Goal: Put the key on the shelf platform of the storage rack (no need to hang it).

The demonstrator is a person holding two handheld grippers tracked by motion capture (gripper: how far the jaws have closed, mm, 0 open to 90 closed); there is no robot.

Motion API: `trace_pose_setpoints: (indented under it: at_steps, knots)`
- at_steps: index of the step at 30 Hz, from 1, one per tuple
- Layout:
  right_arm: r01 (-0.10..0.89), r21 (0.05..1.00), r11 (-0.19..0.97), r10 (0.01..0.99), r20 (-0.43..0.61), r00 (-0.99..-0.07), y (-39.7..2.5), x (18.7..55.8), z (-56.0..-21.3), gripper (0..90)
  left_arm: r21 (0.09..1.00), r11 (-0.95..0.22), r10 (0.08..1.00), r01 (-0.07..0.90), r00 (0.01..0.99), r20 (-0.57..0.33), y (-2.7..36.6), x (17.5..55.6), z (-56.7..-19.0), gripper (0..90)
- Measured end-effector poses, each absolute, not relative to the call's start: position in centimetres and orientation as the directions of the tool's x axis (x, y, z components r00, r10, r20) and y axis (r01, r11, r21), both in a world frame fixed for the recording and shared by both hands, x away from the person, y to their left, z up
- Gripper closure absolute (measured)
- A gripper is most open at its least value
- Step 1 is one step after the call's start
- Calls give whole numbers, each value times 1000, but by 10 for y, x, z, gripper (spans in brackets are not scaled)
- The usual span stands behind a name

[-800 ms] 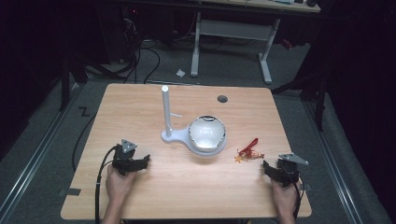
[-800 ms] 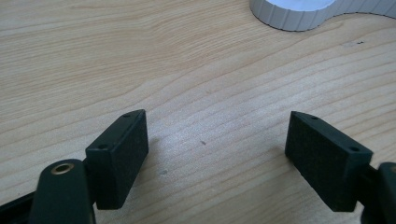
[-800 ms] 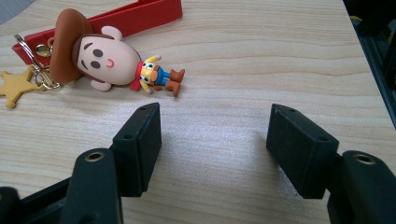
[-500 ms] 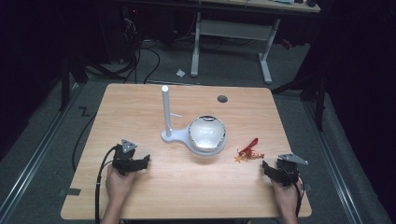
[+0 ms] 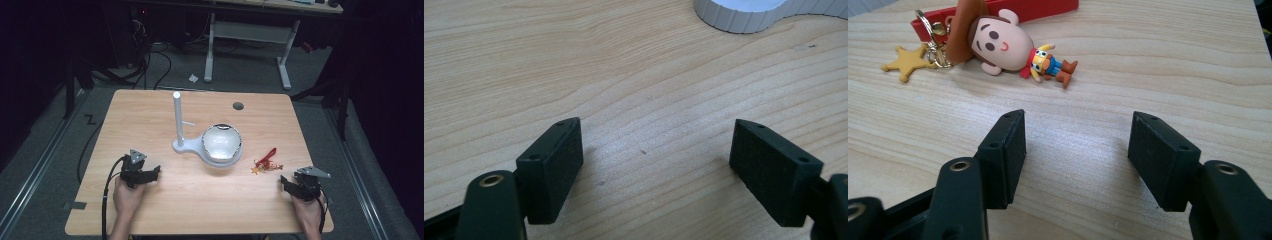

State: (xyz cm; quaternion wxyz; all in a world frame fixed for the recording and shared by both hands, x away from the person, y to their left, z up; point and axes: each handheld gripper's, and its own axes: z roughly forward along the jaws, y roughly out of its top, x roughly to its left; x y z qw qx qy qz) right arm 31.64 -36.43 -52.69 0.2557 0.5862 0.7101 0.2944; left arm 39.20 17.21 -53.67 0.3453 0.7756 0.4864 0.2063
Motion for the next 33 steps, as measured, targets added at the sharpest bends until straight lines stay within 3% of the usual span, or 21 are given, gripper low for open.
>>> trace_pose_setpoints:
  at_steps: [15, 33]
  knots:
    - [614, 779, 127, 975, 14, -220, -355, 297, -511, 434, 736, -289, 896, 612, 443, -16, 172, 392, -537, 218]
    - [595, 776, 210, 952, -23, -306, -323, 322, -494, 383, 736, -289, 896, 612, 443, -17, 172, 392, -537, 219]
